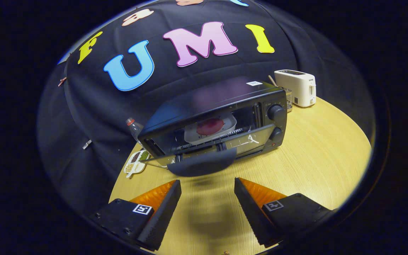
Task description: Open the toaster oven, put the food inside, and close the toaster oven door.
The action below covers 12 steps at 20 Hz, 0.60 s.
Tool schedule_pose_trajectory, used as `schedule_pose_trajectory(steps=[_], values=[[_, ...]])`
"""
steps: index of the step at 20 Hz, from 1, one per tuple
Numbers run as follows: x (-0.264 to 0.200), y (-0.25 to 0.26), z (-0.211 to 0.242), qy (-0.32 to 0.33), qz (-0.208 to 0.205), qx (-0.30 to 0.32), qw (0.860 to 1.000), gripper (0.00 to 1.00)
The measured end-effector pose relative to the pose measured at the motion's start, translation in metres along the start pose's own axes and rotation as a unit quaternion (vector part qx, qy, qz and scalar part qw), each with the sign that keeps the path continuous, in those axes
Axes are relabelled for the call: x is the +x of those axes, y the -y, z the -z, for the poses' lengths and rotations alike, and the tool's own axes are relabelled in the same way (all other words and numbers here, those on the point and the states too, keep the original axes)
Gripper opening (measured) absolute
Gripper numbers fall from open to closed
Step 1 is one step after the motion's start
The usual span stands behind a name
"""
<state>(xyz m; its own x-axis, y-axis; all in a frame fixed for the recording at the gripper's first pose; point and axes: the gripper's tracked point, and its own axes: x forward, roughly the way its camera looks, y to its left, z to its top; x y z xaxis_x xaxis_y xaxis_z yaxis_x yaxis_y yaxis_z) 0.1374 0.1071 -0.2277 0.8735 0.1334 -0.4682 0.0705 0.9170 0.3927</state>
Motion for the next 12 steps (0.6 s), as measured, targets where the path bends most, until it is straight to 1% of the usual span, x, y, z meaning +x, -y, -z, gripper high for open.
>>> schedule_pose_trajectory(steps=[4,8,10,12], values=[[-0.038,-0.004,-0.018,0.048,-0.031,-0.025,0.998,0.98],[-0.09,0.02,-0.024,0.081,-0.013,-0.083,0.993,0.98],[-0.126,0.021,-0.039,0.108,-0.014,-0.103,0.989,0.98],[-0.163,0.019,-0.066,0.148,-0.02,-0.114,0.982,0.99]])
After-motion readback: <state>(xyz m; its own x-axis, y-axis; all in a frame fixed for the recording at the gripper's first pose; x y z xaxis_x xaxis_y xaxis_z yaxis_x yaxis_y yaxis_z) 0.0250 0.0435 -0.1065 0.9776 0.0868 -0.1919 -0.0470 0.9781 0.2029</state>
